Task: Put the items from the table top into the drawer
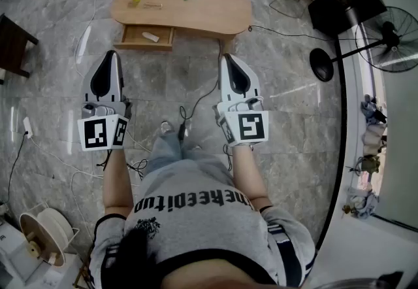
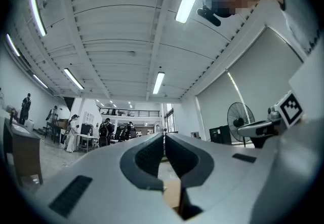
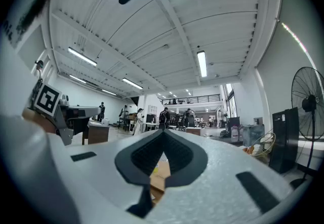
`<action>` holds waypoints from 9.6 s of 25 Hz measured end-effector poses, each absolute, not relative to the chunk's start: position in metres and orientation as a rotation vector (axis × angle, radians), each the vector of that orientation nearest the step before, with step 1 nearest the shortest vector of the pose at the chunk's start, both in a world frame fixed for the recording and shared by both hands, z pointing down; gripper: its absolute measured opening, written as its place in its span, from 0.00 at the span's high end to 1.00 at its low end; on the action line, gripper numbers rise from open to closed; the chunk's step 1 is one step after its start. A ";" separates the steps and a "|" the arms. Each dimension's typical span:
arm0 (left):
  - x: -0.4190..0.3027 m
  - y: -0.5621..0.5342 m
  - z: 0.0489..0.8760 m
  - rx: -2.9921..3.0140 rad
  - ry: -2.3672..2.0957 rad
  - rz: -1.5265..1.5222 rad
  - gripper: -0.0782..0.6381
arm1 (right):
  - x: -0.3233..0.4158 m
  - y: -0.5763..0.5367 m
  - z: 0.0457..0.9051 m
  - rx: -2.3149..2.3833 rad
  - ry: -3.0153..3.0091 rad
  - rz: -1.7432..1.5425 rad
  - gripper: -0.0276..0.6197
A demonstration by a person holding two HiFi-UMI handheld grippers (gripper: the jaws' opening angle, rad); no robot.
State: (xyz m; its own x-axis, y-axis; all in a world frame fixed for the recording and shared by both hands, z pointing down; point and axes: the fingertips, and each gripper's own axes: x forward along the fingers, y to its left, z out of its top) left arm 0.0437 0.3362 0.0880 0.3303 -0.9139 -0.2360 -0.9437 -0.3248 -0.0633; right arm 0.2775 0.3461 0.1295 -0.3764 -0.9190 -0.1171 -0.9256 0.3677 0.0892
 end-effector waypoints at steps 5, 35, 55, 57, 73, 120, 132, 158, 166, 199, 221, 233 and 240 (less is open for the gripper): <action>0.051 0.353 0.090 -2.407 1.696 0.207 0.88 | 0.282 0.364 0.129 -1.731 2.557 0.210 0.96; -0.004 0.234 0.072 -2.428 1.620 0.285 0.87 | 0.219 0.249 0.124 -1.724 2.510 0.199 0.96; -0.045 0.174 0.086 -2.439 1.660 0.284 0.88 | 0.178 0.184 0.135 -1.685 2.552 0.156 0.96; -0.045 0.164 0.086 -2.432 1.666 0.279 0.88 | 0.178 0.170 0.137 -1.672 2.555 0.146 0.96; -0.041 -0.004 0.084 -2.333 1.770 0.260 0.88 | 0.179 -0.029 0.142 -1.512 2.660 0.121 0.96; -0.118 -0.299 0.217 -2.738 1.420 0.111 0.88 | 0.017 -0.280 0.405 -1.535 3.114 -0.473 0.96; -0.118 -0.324 0.296 -2.860 1.266 0.041 0.88 | 0.001 -0.303 0.538 -1.484 3.368 -0.560 0.84; -0.126 -0.334 0.458 -3.013 1.141 -0.109 0.88 | -0.008 -0.338 0.766 -0.770 4.223 -0.148 0.73; -0.130 -0.332 0.465 -3.014 1.180 -0.108 0.88 | -0.005 -0.334 0.768 -0.790 4.125 -0.498 0.80; -0.119 -0.238 0.431 -2.847 1.430 -0.071 0.88 | -0.043 -0.226 0.650 -0.840 3.548 -0.565 0.82; -0.173 -0.184 0.438 -2.728 1.645 -0.053 0.88 | -0.087 -0.149 0.744 -0.809 3.725 -0.666 0.81; -0.193 -0.190 0.456 -2.731 1.673 -0.051 0.88 | -0.099 -0.137 0.800 -0.808 3.855 -0.727 0.81; -0.205 -0.194 0.466 -2.739 1.697 -0.045 0.88 | -0.105 -0.154 0.811 -0.904 3.809 -0.836 0.81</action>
State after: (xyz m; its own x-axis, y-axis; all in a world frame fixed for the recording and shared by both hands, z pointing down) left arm -0.2045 -0.1939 0.4656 0.4460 -0.8926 0.0662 -0.8948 -0.4431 0.0544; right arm -0.1046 -0.1539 0.8107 -0.5668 -0.1963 0.8001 -0.5133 0.8438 -0.1565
